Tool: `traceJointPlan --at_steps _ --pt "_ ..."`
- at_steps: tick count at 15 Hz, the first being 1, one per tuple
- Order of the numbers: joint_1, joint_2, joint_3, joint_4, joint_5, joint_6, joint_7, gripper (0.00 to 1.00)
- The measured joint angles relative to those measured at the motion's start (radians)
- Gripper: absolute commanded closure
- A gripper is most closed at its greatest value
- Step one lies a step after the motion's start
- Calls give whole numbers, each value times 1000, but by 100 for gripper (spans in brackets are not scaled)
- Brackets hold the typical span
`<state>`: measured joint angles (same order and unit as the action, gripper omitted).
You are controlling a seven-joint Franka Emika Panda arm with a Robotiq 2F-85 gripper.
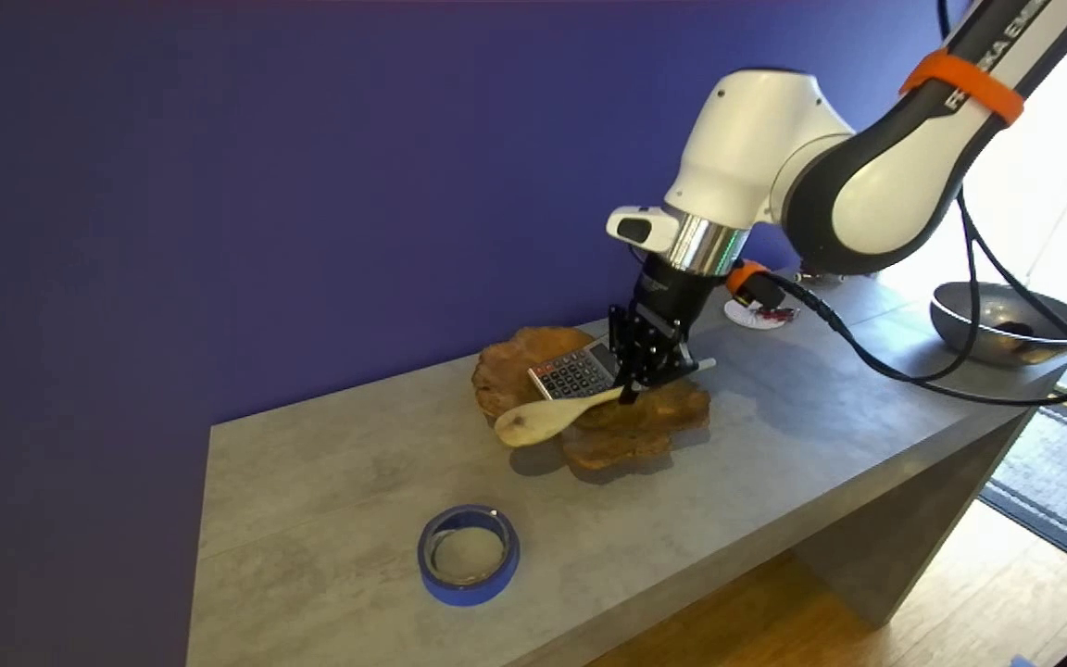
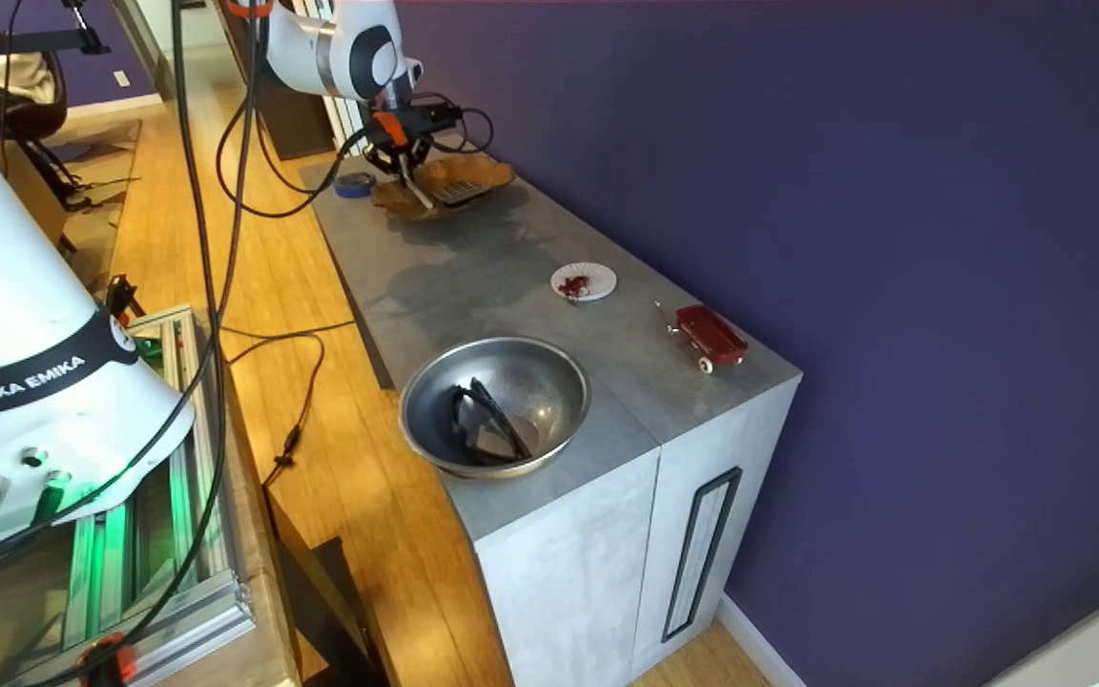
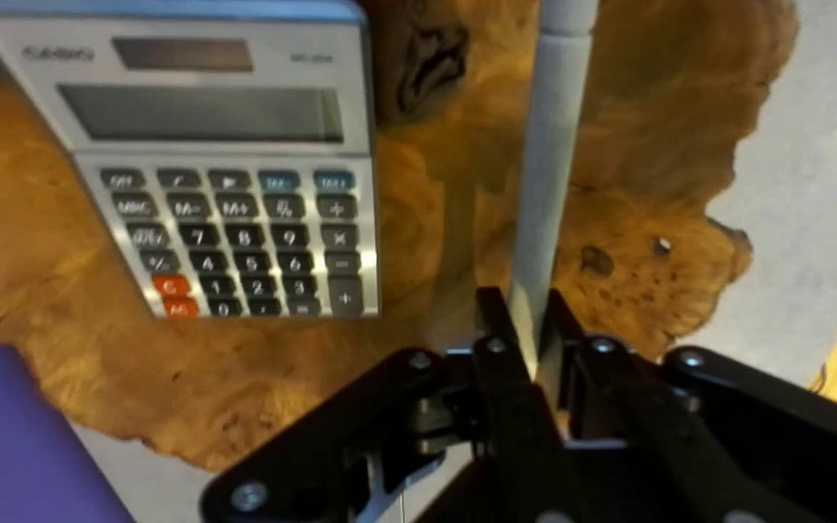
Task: Put the wooden spoon in the silver bowl
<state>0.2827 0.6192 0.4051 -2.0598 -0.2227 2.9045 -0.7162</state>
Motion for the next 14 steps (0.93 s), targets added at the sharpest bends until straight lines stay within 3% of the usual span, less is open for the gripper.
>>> traceJointPlan --at_steps 2,4,5,8,10,11,14 --pt "11 -99 -6 -58 -22 1 25 96" --pt "55 -215 -71 -131 -65 0 129 96" --pt "70 -272 -101 -172 -82 1 190 86" --pt "74 -415 -140 -292 -106 11 306 86" --pt "75 -451 -143 -326 -107 11 322 86" --pt "76 -453 -143 -330 -107 12 325 96" --pt "66 -450 -137 -332 -105 10 324 96"
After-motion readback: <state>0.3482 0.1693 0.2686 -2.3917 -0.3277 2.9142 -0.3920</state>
